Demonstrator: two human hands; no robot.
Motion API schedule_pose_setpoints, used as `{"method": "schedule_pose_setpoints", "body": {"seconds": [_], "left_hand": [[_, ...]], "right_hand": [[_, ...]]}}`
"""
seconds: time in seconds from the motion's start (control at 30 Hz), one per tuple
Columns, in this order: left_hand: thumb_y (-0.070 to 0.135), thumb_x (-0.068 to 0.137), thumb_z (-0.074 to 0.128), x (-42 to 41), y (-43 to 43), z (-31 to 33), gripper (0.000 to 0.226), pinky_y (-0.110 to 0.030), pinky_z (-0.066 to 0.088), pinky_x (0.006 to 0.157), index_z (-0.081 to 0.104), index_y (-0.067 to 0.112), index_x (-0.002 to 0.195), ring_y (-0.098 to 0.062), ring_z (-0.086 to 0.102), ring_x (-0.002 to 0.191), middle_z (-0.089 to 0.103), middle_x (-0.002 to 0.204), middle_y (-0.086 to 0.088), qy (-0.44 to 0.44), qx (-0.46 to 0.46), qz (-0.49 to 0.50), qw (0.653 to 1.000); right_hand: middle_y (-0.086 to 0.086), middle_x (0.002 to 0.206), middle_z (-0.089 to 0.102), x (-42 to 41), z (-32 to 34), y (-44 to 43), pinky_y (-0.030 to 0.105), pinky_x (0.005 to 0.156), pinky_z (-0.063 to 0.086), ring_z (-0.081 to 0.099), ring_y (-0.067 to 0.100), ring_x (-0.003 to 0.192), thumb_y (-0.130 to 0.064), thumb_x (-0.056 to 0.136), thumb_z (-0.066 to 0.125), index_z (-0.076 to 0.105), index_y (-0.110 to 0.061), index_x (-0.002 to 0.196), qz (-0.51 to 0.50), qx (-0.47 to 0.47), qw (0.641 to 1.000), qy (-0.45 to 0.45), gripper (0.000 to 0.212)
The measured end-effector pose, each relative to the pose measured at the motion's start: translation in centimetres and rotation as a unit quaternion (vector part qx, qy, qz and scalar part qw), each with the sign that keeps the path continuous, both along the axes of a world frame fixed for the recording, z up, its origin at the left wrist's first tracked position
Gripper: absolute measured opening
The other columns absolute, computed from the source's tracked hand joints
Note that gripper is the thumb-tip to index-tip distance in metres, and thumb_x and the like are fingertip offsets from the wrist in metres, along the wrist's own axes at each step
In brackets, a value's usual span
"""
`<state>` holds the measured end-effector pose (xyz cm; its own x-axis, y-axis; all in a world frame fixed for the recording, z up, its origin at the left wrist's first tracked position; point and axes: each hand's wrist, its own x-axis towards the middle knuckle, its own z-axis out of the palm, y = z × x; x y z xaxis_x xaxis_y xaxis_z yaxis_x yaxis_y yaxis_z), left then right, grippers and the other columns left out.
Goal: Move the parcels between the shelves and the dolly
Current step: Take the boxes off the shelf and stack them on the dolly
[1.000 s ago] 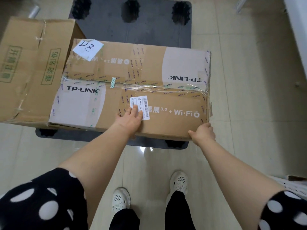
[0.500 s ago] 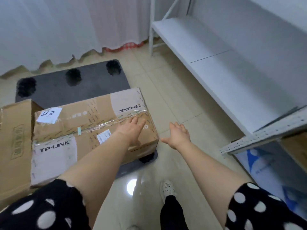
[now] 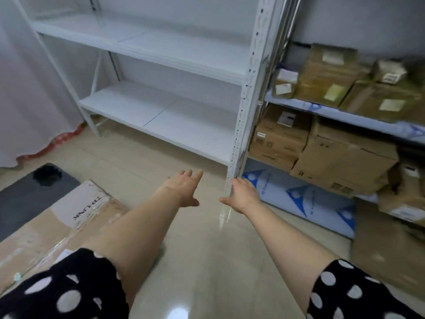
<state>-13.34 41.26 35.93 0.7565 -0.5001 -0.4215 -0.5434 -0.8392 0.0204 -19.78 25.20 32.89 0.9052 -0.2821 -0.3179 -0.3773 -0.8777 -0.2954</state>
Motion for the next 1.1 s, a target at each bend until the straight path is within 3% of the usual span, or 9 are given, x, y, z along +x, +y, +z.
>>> {"method": "schedule_pose_setpoints", "body": {"seconds": [0.23,0.43,0.7,0.9,1.1], "left_hand": [[0.047,0.084,0.066,-7.2,-18.0,1.5,0.099,-0.043,0.035,0.109,0.002,0.015,0.153,-0.029,0.034,0.136,0.030,0.152,-0.010,-0.011,-0.021,-0.099,0.995],[0.048,0.092,0.054,-15.8,-34.7,1.2,0.091,-0.042,0.037,0.107,-0.002,0.012,0.153,-0.029,0.033,0.137,0.031,0.151,-0.009,0.001,-0.008,-0.191,0.982],[0.045,0.097,0.047,-25.8,-52.3,0.6,0.079,-0.041,0.037,0.107,0.001,0.013,0.153,-0.029,0.030,0.139,0.026,0.155,-0.009,0.020,0.018,-0.322,0.946],[0.045,0.097,0.046,-29.8,-63.7,-3.3,0.077,-0.044,0.037,0.107,0.004,0.013,0.153,-0.032,0.035,0.135,0.029,0.152,-0.013,0.048,0.044,-0.374,0.925],[0.045,0.098,0.042,-32.6,-75.1,-8.7,0.073,-0.044,0.037,0.106,0.007,0.013,0.153,-0.031,0.037,0.133,0.033,0.150,-0.013,0.060,0.068,-0.373,0.923]], "right_hand": [[0.007,0.155,0.026,-11.1,1.4,-15.9,0.039,0.116,0.021,0.012,0.028,0.145,-0.050,0.091,0.054,0.035,-0.011,0.144,-0.104,0.048,0.993,0.013,0.069],[0.009,0.135,0.043,-23.0,1.4,-30.7,0.038,0.102,0.040,0.037,0.027,0.128,-0.044,0.091,0.056,0.045,-0.011,0.132,-0.211,0.056,0.976,0.020,0.053],[0.011,0.128,0.055,-35.7,0.7,-44.5,0.029,0.092,0.044,0.051,0.028,0.117,-0.039,0.092,0.056,0.051,-0.009,0.130,-0.343,0.084,0.936,0.010,0.048],[0.012,0.141,0.046,-41.9,-1.3,-54.5,0.034,0.105,0.038,0.041,0.028,0.131,-0.039,0.093,0.056,0.041,-0.010,0.141,-0.398,0.080,0.914,0.021,0.059],[0.009,0.137,0.049,-45.0,-5.6,-66.8,0.037,0.104,0.040,0.042,0.026,0.128,-0.042,0.093,0.053,0.045,-0.012,0.138,-0.393,0.078,0.913,0.079,0.054]]}}
